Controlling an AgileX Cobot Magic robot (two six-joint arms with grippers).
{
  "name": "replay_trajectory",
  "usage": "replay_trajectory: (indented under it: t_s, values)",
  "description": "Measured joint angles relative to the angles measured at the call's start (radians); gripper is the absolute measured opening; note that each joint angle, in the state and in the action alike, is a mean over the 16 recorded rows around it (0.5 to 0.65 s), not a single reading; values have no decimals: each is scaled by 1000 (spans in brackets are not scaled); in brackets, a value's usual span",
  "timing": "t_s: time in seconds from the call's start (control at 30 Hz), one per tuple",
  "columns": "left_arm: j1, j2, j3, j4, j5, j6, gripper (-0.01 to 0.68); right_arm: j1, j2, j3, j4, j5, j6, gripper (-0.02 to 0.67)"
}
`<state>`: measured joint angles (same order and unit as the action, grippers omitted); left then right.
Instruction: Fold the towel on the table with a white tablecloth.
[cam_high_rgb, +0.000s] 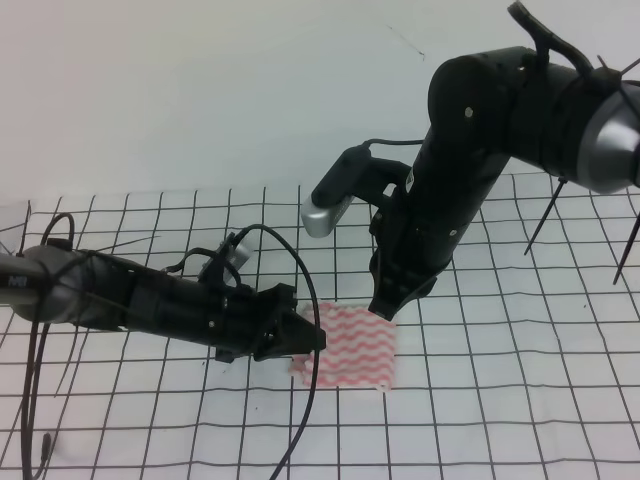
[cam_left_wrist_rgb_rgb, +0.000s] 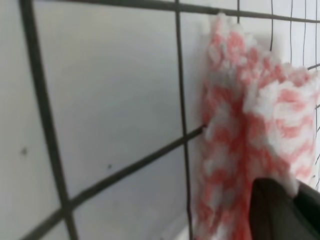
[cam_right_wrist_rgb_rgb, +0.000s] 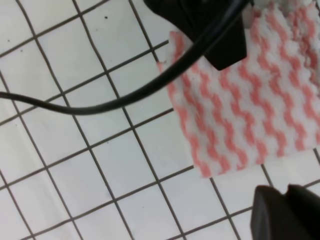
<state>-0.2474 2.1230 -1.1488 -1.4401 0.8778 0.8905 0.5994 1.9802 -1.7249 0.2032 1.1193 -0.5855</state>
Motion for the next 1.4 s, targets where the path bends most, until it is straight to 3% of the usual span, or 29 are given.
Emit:
replay_trajectory:
  t_s: [1.4]
  values:
    - [15,1,-76,83,40,-28,0,0,1,0,-3,1,0,55]
